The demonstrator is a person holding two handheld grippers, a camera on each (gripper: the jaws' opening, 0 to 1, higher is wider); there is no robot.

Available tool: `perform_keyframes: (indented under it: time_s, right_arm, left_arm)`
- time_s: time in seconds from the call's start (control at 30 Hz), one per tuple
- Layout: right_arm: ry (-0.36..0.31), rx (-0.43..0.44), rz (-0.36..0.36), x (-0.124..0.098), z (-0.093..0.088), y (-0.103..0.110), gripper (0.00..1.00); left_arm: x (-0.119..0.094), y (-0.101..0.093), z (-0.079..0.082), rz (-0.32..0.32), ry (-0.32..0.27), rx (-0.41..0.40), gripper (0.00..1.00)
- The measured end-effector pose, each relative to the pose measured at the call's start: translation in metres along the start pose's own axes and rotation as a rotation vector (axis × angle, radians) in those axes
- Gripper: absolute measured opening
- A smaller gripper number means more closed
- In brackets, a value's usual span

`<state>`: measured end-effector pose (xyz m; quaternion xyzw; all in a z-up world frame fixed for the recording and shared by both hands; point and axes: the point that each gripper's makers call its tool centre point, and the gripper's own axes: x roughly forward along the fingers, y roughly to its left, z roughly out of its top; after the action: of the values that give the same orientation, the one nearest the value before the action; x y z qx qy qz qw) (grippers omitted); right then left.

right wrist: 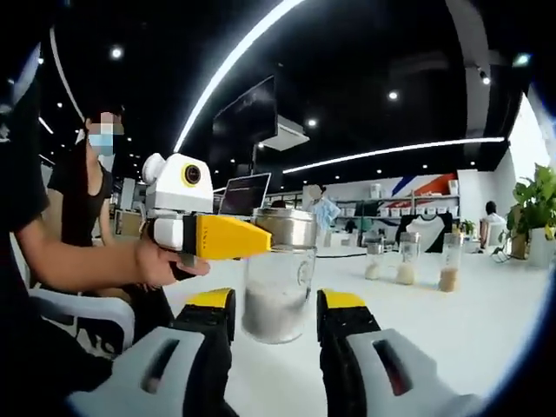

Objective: Rotate the seasoning bottle until the label or dispensing opening points toward the visible target arrow and the bottle remains upright within the marked orientation range

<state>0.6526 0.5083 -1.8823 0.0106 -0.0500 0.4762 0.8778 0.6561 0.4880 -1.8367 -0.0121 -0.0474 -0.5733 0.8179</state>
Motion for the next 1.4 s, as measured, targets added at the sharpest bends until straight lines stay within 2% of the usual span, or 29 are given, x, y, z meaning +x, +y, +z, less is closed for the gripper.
perform_keyframes:
  time_s: [0.07, 0.13, 0.2, 0.23, 0.37, 0.43, 0.47, 0.57, 0.7, 0.8, 0.87, 1.0, 1.1, 1.13, 1.27, 1.4]
  right_arm:
    - [-0.026, 0.026, 0.014, -0.001, 0.004, 0.0, 0.34]
    - [-0.03, 0.0, 0.042, -0.002, 0.007, 0.005, 0.32]
    - [-0.03, -0.053, 0.076, -0.001, 0.009, 0.012, 0.32]
    - [-0.023, -0.03, 0.076, -0.001, 0.008, 0.014, 0.32]
    - [-0.002, -0.031, 0.042, -0.003, 0.007, 0.013, 0.31]
    - [0.006, -0.019, 0.014, -0.002, 0.006, 0.011, 0.31]
    - [0.009, -0.016, -0.01, -0.001, 0.005, 0.01, 0.31]
    - [0.03, -0.045, -0.097, -0.001, 0.003, 0.0, 0.3]
    - [0.053, -0.163, -0.178, -0.004, 0.004, -0.008, 0.3]
    - [0.053, -0.177, -0.2, -0.004, 0.006, -0.01, 0.3]
    - [0.06, -0.187, -0.222, -0.004, 0.004, -0.012, 0.3]
    - [0.149, -0.354, -0.289, -0.003, -0.002, -0.015, 0.3]
    - [0.182, -0.442, -0.256, 0.0, -0.006, -0.009, 0.31]
    - [0.181, -0.445, -0.24, 0.001, -0.006, -0.007, 0.31]
    - [0.151, -0.441, -0.14, 0.004, -0.008, 0.003, 0.31]
    - [0.101, -0.405, -0.067, 0.006, -0.006, 0.01, 0.32]
  left_arm:
    - [-0.001, -0.005, 0.004, -0.021, -0.018, 0.007, 0.33]
    - [-0.002, -0.007, 0.006, -0.037, -0.027, -0.008, 0.33]
    - [-0.002, -0.012, 0.006, -0.084, -0.032, -0.035, 0.33]
    - [-0.003, -0.012, 0.006, -0.08, -0.035, -0.03, 0.33]
    - [-0.002, -0.015, 0.005, -0.072, -0.047, -0.011, 0.34]
    - [0.0, -0.015, 0.003, -0.058, -0.052, 0.023, 0.34]
    - [0.002, -0.015, 0.003, -0.044, -0.056, 0.049, 0.34]
    - [0.005, -0.011, -0.001, 0.007, -0.045, 0.047, 0.34]
    - [0.007, -0.008, -0.001, 0.077, -0.035, 0.037, 0.34]
    - [0.008, -0.003, -0.002, 0.164, -0.042, -0.007, 0.34]
    - [0.009, -0.002, -0.005, 0.223, -0.03, 0.008, 0.34]
    - [0.008, 0.003, -0.012, 0.331, 0.013, 0.021, 0.35]
    - [0.002, 0.004, -0.016, 0.363, -0.001, 0.028, 0.35]
    - [0.001, 0.004, -0.016, 0.363, -0.003, 0.028, 0.35]
    - [-0.011, 0.006, -0.016, 0.368, -0.035, -0.052, 0.35]
    - [-0.016, 0.004, -0.014, 0.349, -0.042, -0.029, 0.35]
